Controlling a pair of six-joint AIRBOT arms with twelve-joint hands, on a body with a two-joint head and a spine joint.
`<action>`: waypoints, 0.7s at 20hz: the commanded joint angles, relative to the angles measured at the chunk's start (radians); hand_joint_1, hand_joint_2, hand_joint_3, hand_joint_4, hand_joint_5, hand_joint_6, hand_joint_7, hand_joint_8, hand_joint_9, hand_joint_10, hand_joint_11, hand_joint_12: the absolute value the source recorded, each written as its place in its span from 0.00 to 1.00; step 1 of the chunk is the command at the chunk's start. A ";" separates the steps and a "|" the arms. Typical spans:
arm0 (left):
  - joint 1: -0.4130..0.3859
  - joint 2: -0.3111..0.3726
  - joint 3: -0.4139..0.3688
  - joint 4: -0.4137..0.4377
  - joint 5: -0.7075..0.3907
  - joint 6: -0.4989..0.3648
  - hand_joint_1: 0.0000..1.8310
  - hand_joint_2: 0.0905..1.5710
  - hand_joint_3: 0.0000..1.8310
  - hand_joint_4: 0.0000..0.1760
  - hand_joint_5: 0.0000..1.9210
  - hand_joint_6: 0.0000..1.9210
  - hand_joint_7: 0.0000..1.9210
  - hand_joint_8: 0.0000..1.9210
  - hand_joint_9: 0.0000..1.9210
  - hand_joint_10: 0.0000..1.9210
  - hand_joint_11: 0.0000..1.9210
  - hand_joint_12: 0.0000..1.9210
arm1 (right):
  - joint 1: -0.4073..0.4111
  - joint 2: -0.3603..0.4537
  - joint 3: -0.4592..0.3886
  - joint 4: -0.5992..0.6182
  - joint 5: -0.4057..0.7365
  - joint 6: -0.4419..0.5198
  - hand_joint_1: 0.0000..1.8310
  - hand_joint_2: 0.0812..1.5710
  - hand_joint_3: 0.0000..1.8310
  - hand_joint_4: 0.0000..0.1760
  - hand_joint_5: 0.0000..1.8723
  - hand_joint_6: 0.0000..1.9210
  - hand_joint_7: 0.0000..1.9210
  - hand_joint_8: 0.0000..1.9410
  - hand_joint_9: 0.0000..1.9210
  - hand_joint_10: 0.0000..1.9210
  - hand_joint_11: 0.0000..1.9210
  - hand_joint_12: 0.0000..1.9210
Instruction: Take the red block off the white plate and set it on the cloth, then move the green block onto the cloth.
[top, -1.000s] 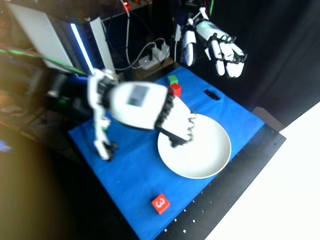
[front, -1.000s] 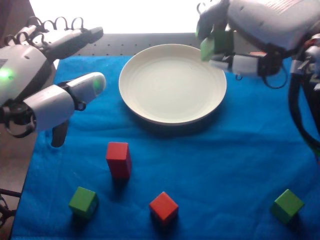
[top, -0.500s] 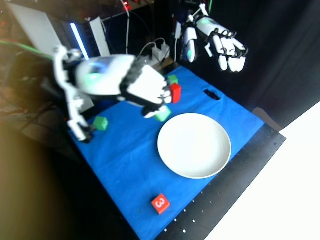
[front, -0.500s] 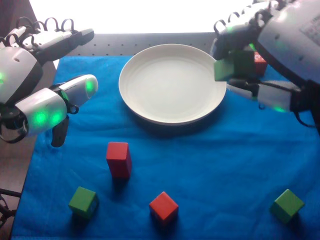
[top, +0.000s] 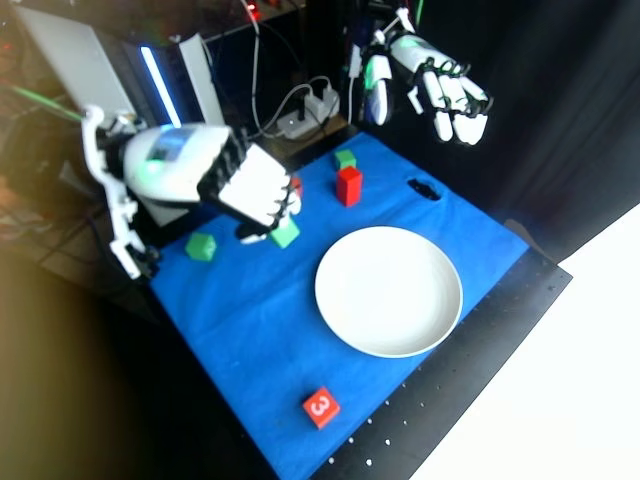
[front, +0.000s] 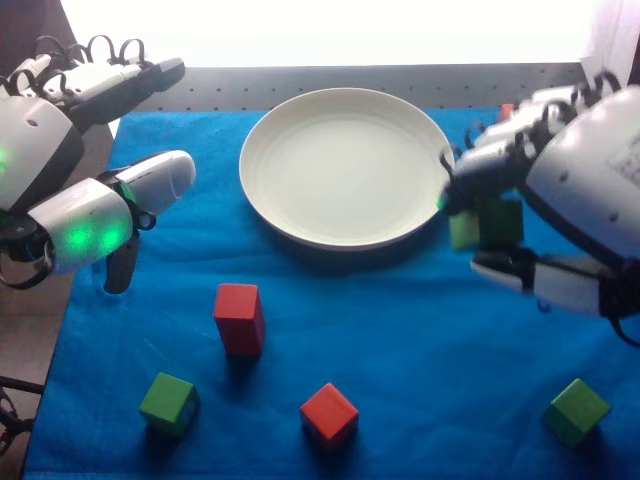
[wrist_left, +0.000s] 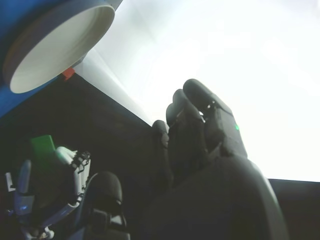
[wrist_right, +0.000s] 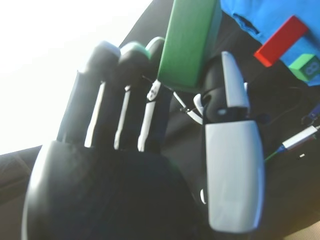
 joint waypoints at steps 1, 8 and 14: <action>-0.006 0.007 -0.001 0.025 -0.130 -0.002 0.09 0.83 0.00 0.21 0.18 0.00 0.16 0.00 0.18 0.00 0.00 0.57 | 0.002 -0.005 -0.005 -0.023 -0.122 0.000 0.71 0.68 0.00 0.00 0.65 0.23 0.56 0.57 0.48 0.74 0.39 0.90; -0.006 0.005 -0.003 0.025 -0.131 -0.002 0.09 0.82 0.00 0.22 0.18 0.00 0.17 0.00 0.17 0.00 0.00 0.57 | -0.036 -0.036 -0.004 -0.005 -0.096 0.039 0.69 0.68 0.00 0.00 0.62 0.38 0.54 0.50 0.41 0.64 0.28 0.88; -0.006 0.004 -0.003 0.025 -0.133 -0.002 0.11 0.83 0.00 0.20 0.18 0.00 0.17 0.00 0.19 0.00 0.00 0.59 | -0.043 -0.049 -0.005 -0.003 -0.068 0.039 0.66 0.65 0.00 0.00 0.61 0.37 0.45 0.59 0.41 0.69 0.34 0.87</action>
